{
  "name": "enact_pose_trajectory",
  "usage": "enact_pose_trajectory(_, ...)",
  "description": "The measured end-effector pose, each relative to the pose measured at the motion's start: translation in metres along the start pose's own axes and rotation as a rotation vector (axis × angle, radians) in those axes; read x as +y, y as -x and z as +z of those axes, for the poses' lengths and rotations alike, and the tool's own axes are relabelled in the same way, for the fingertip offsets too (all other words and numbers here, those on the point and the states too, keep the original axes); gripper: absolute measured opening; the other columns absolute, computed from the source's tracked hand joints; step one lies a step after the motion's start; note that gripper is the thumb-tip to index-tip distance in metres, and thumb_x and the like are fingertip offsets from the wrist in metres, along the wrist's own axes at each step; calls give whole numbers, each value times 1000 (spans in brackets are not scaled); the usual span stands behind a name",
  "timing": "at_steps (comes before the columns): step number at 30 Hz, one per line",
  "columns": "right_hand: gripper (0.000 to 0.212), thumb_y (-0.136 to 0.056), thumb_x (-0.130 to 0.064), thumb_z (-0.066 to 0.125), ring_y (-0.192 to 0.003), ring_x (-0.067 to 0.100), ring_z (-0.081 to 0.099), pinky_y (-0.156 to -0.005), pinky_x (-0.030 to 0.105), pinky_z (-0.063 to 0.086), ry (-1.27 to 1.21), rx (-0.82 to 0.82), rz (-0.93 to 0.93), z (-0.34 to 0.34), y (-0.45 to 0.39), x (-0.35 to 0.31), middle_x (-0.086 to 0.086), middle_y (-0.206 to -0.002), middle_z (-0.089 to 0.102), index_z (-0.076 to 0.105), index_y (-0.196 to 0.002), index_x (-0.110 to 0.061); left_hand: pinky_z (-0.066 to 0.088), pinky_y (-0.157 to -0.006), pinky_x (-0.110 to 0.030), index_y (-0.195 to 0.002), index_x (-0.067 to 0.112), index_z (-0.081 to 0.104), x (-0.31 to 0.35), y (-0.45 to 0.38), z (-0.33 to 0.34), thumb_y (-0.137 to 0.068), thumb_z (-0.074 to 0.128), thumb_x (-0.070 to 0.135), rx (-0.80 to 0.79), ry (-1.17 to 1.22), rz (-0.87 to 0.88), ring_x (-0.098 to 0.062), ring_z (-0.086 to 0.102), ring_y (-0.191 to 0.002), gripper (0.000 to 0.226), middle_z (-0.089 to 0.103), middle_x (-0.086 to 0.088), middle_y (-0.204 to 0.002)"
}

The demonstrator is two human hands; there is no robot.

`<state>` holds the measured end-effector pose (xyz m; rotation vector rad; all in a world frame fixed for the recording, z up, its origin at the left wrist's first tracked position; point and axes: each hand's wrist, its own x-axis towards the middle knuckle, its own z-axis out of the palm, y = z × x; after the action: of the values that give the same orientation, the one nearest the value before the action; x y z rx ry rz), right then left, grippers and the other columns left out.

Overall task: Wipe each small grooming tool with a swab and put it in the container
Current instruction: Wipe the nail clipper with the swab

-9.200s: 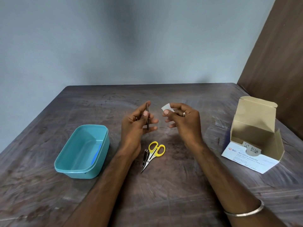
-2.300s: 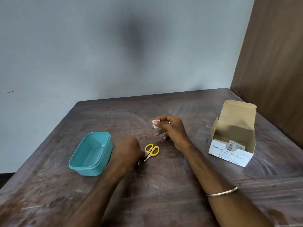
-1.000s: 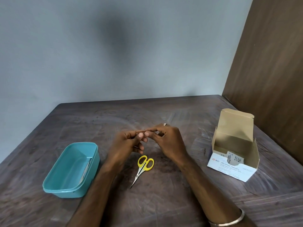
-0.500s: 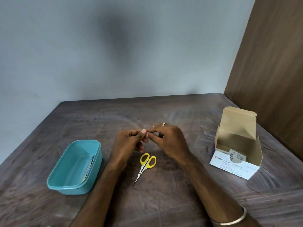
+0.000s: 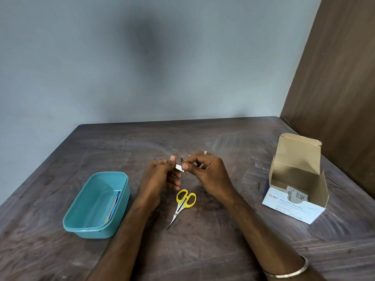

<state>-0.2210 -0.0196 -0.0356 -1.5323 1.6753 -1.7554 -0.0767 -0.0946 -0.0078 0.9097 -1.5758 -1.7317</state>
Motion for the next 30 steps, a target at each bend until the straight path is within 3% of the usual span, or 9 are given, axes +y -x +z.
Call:
enact_pose_trajectory(4, 3, -81, -21, 76, -79, 7, 62, -68, 33, 50, -65, -16, 19, 3, 0, 1, -13, -81, 70, 76, -82, -24, 48, -40, -26, -76, 1, 65, 1, -1, 2, -100, 55, 27, 1, 27, -81, -22, 54, -42, 37, 59, -12, -59)
enact_pose_trajectory(7, 2, -82, -23, 73, -76, 9, 63, -63, 31, 50, -135, -38, 35, 3, 0, -1, -10, -83, 70, 74, -82, -25, 46, -37, -25, -75, 2, 63, 1, -2, 2, -99, 55, 29, -28, 36, -145, -20, 54, -41, 37, 56, -9, -57)
enact_pose_trajectory(11, 6, -88, -4, 71, -63, 10, 59, -54, 28, 49, -279, 3, 96, 2, 0, -7, 4, -80, 69, 74, -86, -8, 42, -36, -23, -78, 4, 66, 2, -2, 1, -97, 57, 33, -73, 17, -182, -16, 52, -41, 36, 57, -5, -58)
enact_pose_trajectory(14, 5, -90, -4, 70, -54, 14, 53, -54, 32, 47, -377, 98, 200, 2, -1, -9, 6, -69, 65, 74, -88, -1, 46, -41, -25, -92, 5, 71, 1, 2, 5, -96, 60, 33, -7, -39, -46, -18, 58, -50, 30, 69, -7, -75)
enact_pose_trajectory(17, 8, -90, -10, 71, -52, 18, 51, -51, 31, 48, -417, 182, 279, 1, -2, -11, 6, -67, 65, 75, -88, -4, 54, -56, -26, -100, 16, 75, 1, 6, 10, -93, 64, 30, 91, -238, 254, -13, 67, -71, 18, 76, 2, -89)
enact_pose_trajectory(20, 10, -90, -13, 72, -53, 21, 53, -50, 30, 48, -456, 206, 328, -1, -2, -13, 10, -68, 65, 75, -85, -6, 51, -68, -11, -99, 22, 76, -1, 5, 11, -85, 74, 21, 58, -425, 478, 3, 67, -84, 15, 74, 17, -87)
enact_pose_trajectory(23, 10, -90, -15, 72, -56, 23, 54, -50, 30, 48, -494, 177, 357, 1, -1, -15, 14, -68, 63, 76, -83, -8, 47, -70, -7, -98, 22, 75, -7, 3, 13, -80, 78, 16, 111, -584, 617, 5, 65, -85, 19, 68, 22, -85)
enact_pose_trajectory(26, 10, -88, -17, 73, -54, 20, 52, -50, 30, 46, -548, 149, 388, 4, 0, -17, 13, -68, 61, 76, -81, -10, 52, -73, -12, -98, 20, 76, -9, 4, 14, -80, 76, 7, 137, -497, 653, 2, 68, -84, 22, 71, 18, -86)
enact_pose_trajectory(30, 16, -79, -24, 74, -55, 18, 52, -49, 30, 45, -646, 139, 419, 6, 0, -17, 10, -73, 66, 75, -84, -9, 56, -71, -18, -98, 14, 77, -5, 8, 16, -83, 71, 0, 118, -247, 519, -4, 70, -80, 22, 76, 9, -85)
